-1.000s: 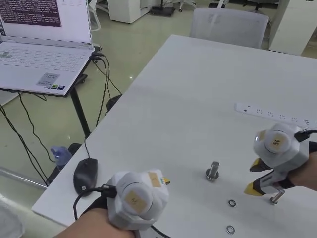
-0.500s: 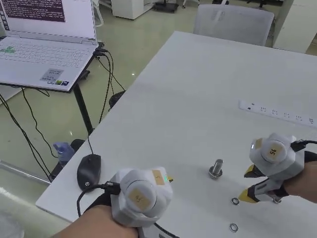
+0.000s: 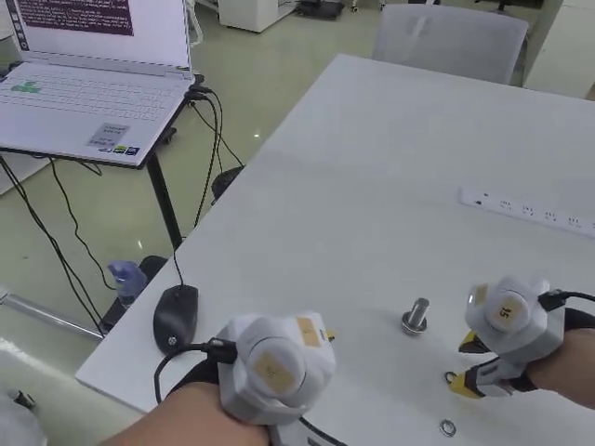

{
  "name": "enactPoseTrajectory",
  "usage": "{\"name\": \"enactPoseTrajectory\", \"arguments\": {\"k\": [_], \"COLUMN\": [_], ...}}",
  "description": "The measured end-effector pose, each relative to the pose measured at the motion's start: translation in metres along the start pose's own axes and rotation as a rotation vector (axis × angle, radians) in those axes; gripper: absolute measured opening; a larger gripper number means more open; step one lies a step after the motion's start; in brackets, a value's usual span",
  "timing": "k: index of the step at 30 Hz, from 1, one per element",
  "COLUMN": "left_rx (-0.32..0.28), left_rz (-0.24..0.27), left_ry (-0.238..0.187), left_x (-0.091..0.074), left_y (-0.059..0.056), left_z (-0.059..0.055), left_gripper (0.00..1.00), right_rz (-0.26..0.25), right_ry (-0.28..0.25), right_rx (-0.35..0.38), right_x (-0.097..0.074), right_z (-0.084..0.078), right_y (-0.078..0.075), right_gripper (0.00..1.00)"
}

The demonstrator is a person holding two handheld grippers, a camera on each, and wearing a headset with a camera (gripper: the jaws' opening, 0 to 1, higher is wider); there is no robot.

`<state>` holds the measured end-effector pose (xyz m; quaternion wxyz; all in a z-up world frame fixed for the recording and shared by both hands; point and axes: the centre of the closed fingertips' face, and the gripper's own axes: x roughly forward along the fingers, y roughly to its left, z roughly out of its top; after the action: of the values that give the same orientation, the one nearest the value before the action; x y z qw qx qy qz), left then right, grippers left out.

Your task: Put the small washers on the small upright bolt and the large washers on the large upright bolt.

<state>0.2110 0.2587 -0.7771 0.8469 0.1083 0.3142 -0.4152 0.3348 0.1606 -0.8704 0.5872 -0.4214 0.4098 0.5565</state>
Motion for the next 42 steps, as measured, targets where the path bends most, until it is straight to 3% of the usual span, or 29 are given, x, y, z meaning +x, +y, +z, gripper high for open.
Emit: {"name": "enactPoseTrajectory", "arguments": {"k": [13,26,37,42], "left_rx": [0.011,0.009,0.005,0.006], "left_rz": [-0.004,-0.001,-0.003,-0.001], "left_ry": [0.013,0.004,0.008,0.006], "left_x": [-0.003,-0.006,-0.006,-0.008], "left_y": [-0.001,-0.002,-0.006,-0.006], "left_z": [-0.004,-0.002,-0.007,-0.006], "left_gripper": [0.92,0.90,0.87,0.87], "right_rz": [-0.007,0.014,0.012,0.003], "right_ry": [0.027,0.020,0.048,0.085], "right_rx": [0.002,0.052,0.049,0.044], "right_x": [0.008,0.008,0.009,0.010], "right_z": [-0.003,-0.003,-0.002,-0.002], "right_y": [0.002,0.005,0.007,0.008], "right_gripper": [0.32,0.24,0.14,0.13]}}
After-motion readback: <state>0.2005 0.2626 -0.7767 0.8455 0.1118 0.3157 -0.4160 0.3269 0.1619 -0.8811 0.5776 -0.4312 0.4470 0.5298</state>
